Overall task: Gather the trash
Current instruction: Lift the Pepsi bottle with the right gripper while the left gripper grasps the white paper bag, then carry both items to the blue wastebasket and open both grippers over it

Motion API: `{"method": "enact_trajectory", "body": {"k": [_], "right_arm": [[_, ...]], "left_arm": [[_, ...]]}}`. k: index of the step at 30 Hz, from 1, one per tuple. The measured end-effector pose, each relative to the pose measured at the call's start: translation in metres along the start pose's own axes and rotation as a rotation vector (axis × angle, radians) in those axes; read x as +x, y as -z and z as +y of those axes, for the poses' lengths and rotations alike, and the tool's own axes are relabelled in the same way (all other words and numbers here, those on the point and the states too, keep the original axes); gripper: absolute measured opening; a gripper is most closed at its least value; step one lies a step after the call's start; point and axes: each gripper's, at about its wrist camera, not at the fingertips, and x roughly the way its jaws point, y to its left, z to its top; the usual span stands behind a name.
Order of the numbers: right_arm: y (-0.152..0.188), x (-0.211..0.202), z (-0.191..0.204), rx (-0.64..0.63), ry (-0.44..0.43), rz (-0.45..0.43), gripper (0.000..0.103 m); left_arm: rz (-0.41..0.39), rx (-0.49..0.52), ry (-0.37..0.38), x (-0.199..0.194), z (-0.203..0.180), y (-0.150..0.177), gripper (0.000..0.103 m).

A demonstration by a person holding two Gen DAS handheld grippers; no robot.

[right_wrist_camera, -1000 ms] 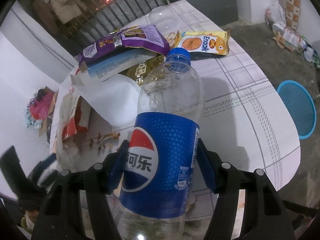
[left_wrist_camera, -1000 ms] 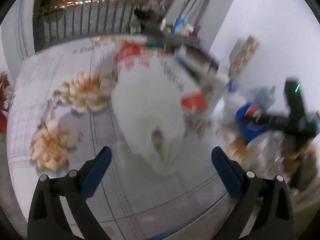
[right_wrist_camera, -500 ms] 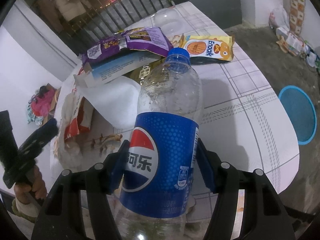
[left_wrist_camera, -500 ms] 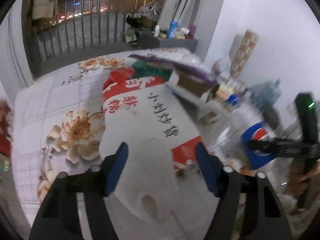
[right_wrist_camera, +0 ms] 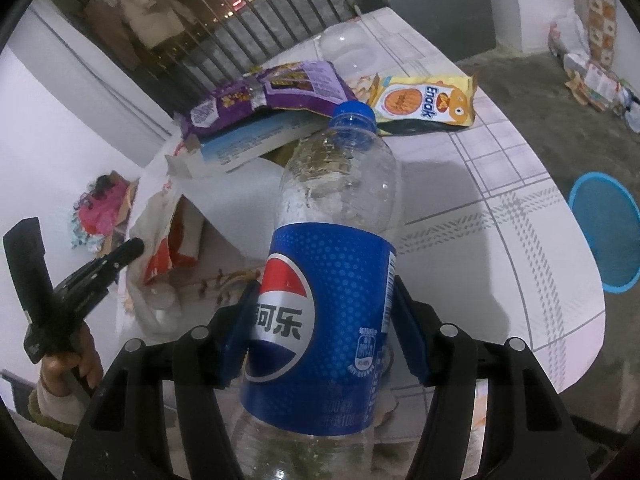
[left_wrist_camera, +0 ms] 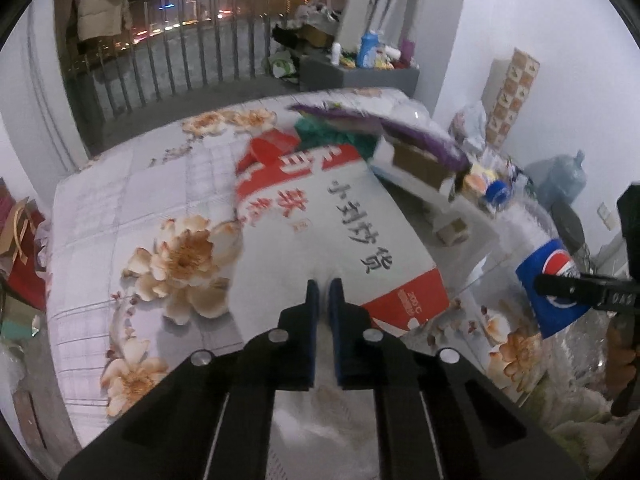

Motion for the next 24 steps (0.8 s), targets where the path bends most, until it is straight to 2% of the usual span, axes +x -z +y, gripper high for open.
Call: {"method": "enact_trajectory", "body": {"k": [6,9,15,19,24], "right_arm": [[0.004,-0.020,-0.008,0.006,-0.051,-0.044,0.059],[0.008,-0.031,-0.015,0.019,-0.082,-0.067,0.059],[0.018,-0.054,-0.031,0.052,-0.150,-0.118,0.059],[0.022,-0.070,-0.046,0.087,-0.167,-0.166,0.059],[0.025,-0.096,-0.084,0.177,-0.148,-0.251,0.059]], "left_arm": [[-0.095,-0.056,-0.002,-0.048,0.013,-0.009,0.004],[-0.142,-0.073,0.037,-0.072,0.011,-0.014,0.004],[-0.224,-0.027,0.076,-0.115,-0.015,-0.026,0.004],[-0.239,0.009,0.190,-0.124,-0.041,-0.039,0.004],[-0.238,0.106,0.356,-0.107,-0.099,-0.071,0.004]]}}
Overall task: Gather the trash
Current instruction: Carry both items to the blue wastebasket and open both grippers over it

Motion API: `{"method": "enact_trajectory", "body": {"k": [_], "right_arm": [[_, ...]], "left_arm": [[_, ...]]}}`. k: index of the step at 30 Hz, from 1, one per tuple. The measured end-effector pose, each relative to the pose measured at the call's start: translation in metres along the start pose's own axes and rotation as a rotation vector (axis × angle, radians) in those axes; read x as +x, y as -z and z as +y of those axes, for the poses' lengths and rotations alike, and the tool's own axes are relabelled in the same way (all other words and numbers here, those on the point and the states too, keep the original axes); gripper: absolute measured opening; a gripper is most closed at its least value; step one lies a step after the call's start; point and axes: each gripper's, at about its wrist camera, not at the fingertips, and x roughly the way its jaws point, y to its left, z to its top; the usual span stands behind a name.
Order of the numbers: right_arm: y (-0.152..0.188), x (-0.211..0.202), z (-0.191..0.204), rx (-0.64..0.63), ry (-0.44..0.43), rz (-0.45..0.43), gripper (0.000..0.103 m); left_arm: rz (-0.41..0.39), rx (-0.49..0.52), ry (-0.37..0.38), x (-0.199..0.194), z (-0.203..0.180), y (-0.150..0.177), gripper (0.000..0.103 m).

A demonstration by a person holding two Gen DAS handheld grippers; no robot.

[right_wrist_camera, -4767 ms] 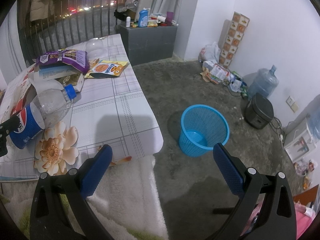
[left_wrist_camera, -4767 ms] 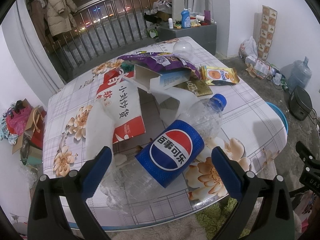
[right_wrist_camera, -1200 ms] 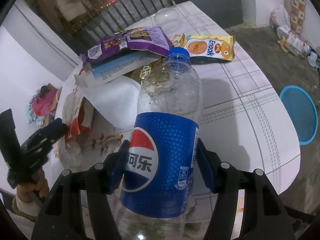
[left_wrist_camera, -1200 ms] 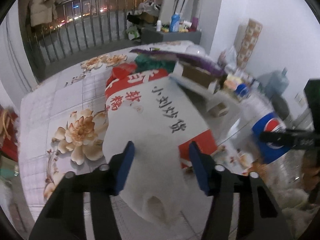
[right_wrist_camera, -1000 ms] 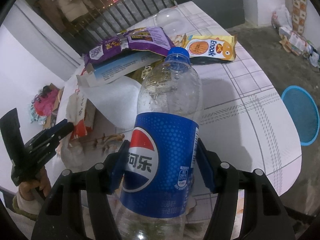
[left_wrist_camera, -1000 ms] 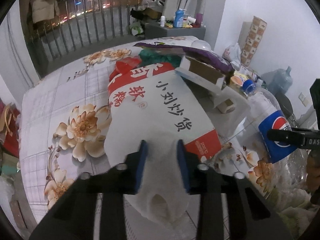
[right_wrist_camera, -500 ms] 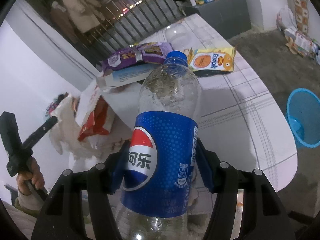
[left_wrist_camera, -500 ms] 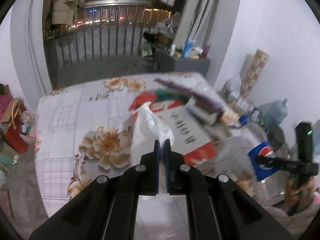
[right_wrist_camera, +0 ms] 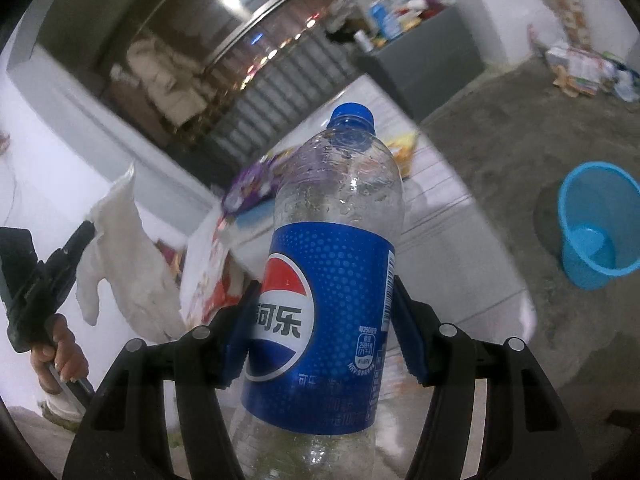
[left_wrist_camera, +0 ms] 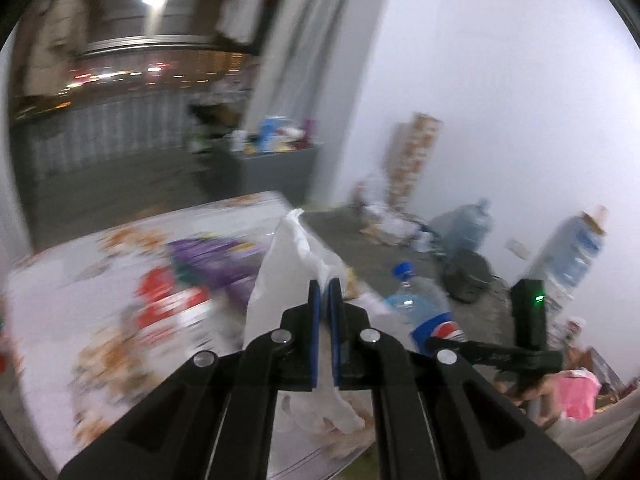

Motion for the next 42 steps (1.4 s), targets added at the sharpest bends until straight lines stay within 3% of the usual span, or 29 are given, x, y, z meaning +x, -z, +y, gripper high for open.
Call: {"method": "enact_trajectory", "body": {"k": [4,7,10,16,20,23,26,28,30,32,33,35,39,42], "right_arm": [[-0.010,-0.022,-0.039,0.100,0.050,-0.082,0.059],[-0.015,-0.035,-0.077,0.214,0.079,-0.130,0.059],[-0.018,-0.039,-0.125,0.368,0.079,-0.157,0.059],[-0.021,-0.015,-0.227,0.687,0.035,-0.167,0.060],[-0.022,0.015,-0.292,0.881,0.022,-0.155,0.060],[-0.016,0.032,-0.337,1.061,-0.036,-0.162,0.062],[-0.015,0.050,-0.374,1.177,-0.045,-0.176,0.064],[-0.015,0.060,-0.393,1.215,-0.010,-0.193,0.073],[-0.014,0.064,-0.405,1.252,0.039,-0.203,0.075],[-0.008,0.063,-0.409,1.281,0.058,-0.217,0.076],[-0.006,0.061,-0.407,1.280,0.059,-0.229,0.077],[-0.003,0.054,-0.400,1.250,0.080,-0.241,0.078],[-0.008,0.036,-0.383,1.137,0.191,-0.250,0.080],[-0.013,0.017,-0.365,1.032,0.268,-0.256,0.083]], "left_arm": [[0.037,0.078,0.170,0.062,-0.050,-0.030,0.004],[0.121,0.089,0.315,0.123,-0.084,-0.049,0.004],[0.232,0.098,0.412,0.197,-0.116,-0.065,0.004],[0.457,0.143,0.437,0.357,-0.183,-0.049,0.005],[0.564,0.189,0.429,0.437,-0.220,-0.020,0.005],[0.613,0.183,0.427,0.485,-0.233,-0.004,0.005],[0.638,0.197,0.422,0.520,-0.244,0.007,0.006],[0.660,0.203,0.431,0.538,-0.248,0.014,0.011],[0.678,0.195,0.438,0.549,-0.252,0.019,0.025],[0.663,0.176,0.447,0.550,-0.255,0.021,0.046],[0.641,0.169,0.464,0.546,-0.255,0.020,0.051],[0.616,0.191,0.483,0.535,-0.258,0.016,0.062],[0.567,0.236,0.489,0.512,-0.259,0.008,0.066],[0.523,0.228,0.506,0.489,-0.254,-0.002,0.076]]}}
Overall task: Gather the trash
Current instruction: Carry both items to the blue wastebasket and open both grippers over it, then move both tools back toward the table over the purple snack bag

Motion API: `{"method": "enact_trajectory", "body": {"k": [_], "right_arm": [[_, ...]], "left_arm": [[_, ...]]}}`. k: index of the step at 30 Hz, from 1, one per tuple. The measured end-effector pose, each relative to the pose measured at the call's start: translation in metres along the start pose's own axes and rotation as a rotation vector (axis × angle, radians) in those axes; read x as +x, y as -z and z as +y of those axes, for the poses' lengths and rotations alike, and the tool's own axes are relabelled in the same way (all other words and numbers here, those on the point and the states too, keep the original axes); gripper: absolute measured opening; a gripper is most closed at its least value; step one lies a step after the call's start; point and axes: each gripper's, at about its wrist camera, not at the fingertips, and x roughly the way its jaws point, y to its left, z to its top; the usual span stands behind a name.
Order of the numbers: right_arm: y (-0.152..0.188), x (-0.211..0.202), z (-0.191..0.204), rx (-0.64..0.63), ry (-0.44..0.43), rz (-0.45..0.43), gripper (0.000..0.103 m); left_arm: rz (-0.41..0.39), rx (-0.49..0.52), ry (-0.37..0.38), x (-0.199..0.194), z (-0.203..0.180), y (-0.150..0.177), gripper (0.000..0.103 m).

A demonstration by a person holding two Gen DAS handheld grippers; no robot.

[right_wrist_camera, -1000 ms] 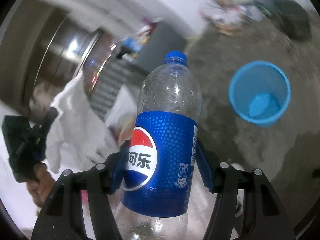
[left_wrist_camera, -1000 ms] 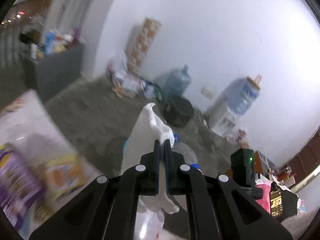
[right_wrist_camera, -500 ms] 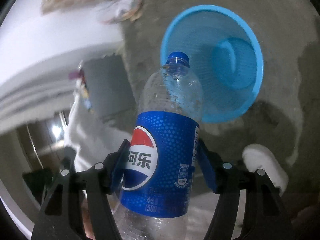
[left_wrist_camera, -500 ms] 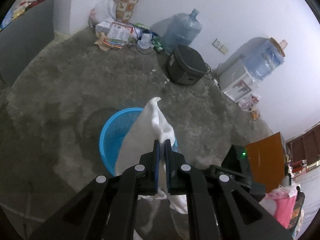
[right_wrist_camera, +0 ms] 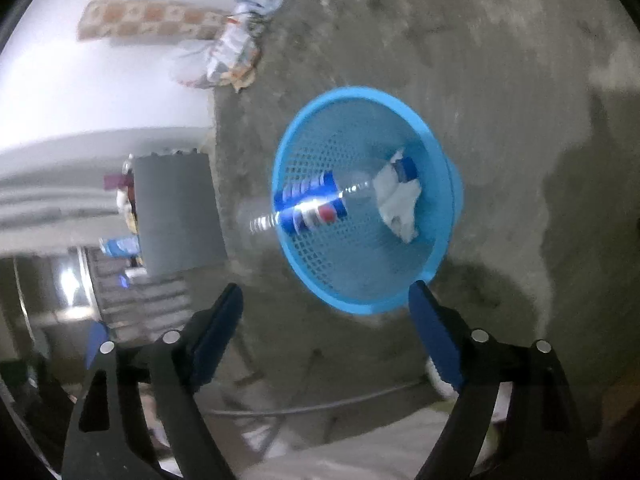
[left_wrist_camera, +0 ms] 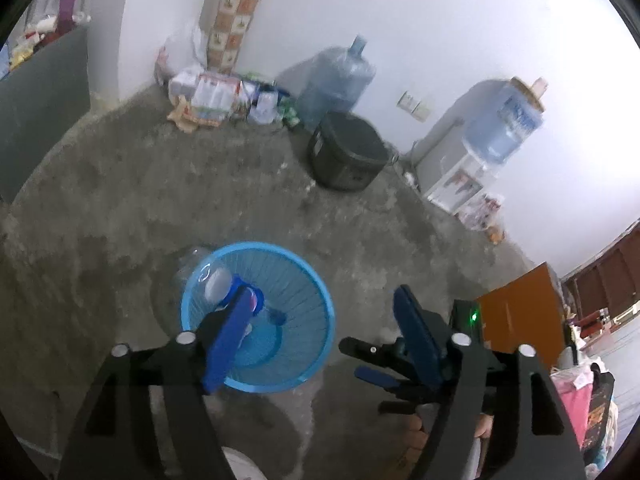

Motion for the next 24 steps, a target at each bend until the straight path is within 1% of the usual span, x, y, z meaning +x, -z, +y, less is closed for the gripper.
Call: {"method": "enact_trajectory", "body": {"k": [2,5,6,7,8,11,13,15,16,17,21,24], "right_arm": [[0.009,-0.018,0.014,-0.102,0.039,-0.049,0.084],[0.026,-0.042,0.034,-0.253,0.087,-0.133,0.091],[0.038,-0.053,0.047,-0.331,0.114,-0.178,0.093],[0.046,-0.061,0.055,-0.383,0.133,-0.208,0.093],[0.054,-0.067,0.062,-0.431,0.148,-0.236,0.094],[0.081,-0.083,0.089,-0.583,0.195,-0.324,0.095],[0.101,-0.095,0.104,-0.669,0.194,-0.372,0.095],[0.120,-0.106,0.115,-0.734,0.200,-0.430,0.095],[0.127,-0.110,0.119,-0.767,0.199,-0.458,0.095],[0.134,-0.111,0.124,-0.790,0.197,-0.479,0.095],[0.162,-0.129,0.138,-0.879,0.176,-0.575,0.095],[0.178,-0.137,0.148,-0.936,0.151,-0.597,0.095]], "left_arm": [[-0.033,0.020,0.004,-0.022,-0.008,0.005,0.082],[-0.075,0.067,-0.002,-0.059,-0.021,0.018,0.089],[-0.087,0.075,-0.005,-0.068,-0.024,0.020,0.091],[-0.111,0.084,-0.015,-0.086,-0.028,0.026,0.095],[-0.128,0.086,-0.018,-0.095,-0.030,0.030,0.097],[-0.187,0.099,-0.025,-0.135,-0.036,0.046,0.097],[-0.229,0.098,-0.063,-0.160,-0.038,0.057,0.097],[-0.261,0.088,-0.071,-0.184,-0.036,0.069,0.097],[-0.280,0.075,-0.088,-0.196,-0.036,0.076,0.097],[-0.296,0.064,-0.111,-0.209,-0.035,0.084,0.097],[-0.341,0.040,-0.160,-0.247,-0.027,0.113,0.097],[-0.389,0.030,-0.211,-0.275,-0.019,0.140,0.097]]}}
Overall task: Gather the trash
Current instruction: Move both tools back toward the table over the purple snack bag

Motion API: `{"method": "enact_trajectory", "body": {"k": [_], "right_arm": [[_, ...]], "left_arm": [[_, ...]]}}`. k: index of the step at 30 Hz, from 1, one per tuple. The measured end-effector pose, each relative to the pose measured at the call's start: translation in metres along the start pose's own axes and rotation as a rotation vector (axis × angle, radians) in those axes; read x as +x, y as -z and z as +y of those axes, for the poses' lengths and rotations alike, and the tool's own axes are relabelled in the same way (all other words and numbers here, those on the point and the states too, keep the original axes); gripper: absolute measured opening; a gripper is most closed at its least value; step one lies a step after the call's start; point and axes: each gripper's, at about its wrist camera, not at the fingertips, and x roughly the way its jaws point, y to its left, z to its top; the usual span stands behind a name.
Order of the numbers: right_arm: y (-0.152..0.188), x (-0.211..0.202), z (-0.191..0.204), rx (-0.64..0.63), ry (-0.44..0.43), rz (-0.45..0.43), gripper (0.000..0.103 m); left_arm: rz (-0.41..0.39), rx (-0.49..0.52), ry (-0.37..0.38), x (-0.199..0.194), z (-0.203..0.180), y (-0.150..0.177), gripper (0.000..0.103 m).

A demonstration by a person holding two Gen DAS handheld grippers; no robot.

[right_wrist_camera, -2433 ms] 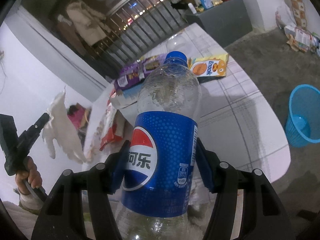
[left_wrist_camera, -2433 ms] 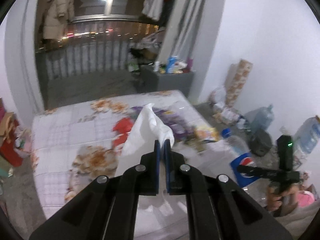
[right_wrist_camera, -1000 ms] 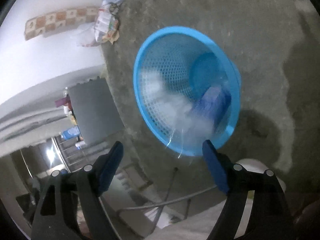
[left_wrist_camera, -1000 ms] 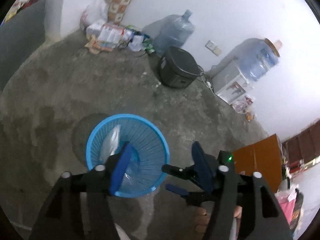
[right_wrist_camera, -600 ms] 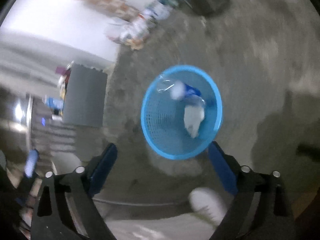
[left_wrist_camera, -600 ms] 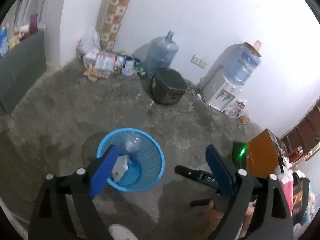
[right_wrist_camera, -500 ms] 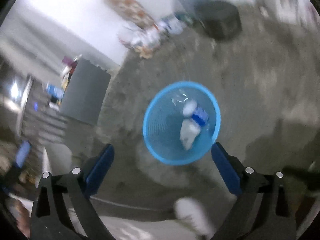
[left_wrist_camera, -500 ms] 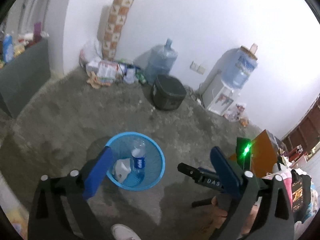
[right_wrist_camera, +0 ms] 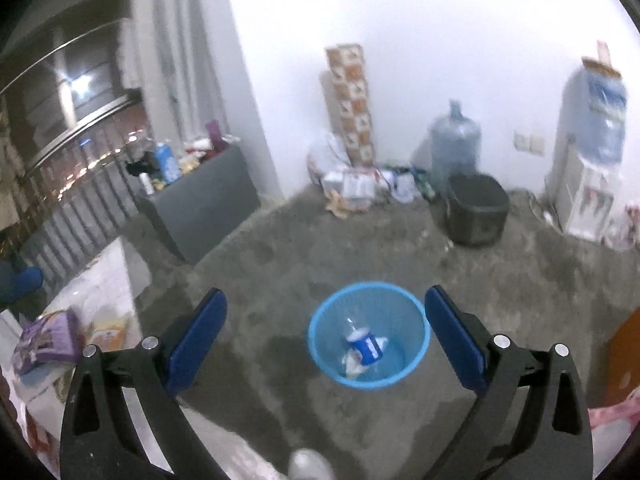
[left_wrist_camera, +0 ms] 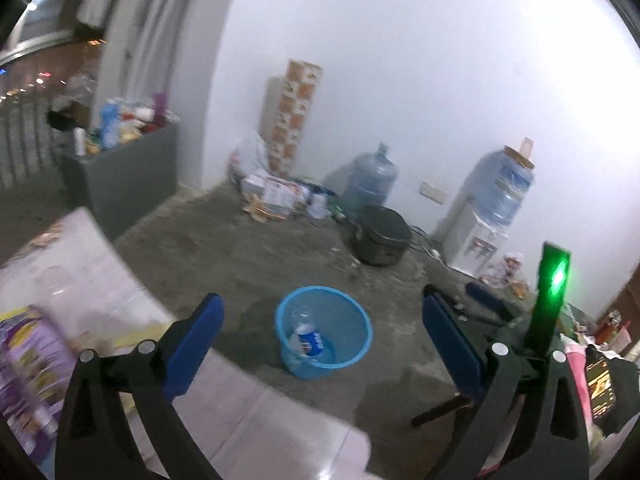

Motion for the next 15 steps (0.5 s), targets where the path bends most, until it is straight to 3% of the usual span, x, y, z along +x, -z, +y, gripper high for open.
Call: {"method": "enact_trajectory", "body": {"k": [5,9,15], "right_arm": [[-0.005,-0.030,0.028,-0.112,-0.004,-0.106,0.095],[-0.003,-0.055,0.045,-0.194,-0.074,-0.196,0.095],[0.005,-0.052,0.076,-0.249,-0.167,-0.163,0.095]], "left_arm": [[-0.048,-0.085,-0.094,-0.058,0.031,0.030,0.097],[-0.118,-0.147,-0.190,-0.107,0.049,0.061,0.097],[-0.197,-0.211,-0.356,-0.173,0.073,0.100,0.097]]}}
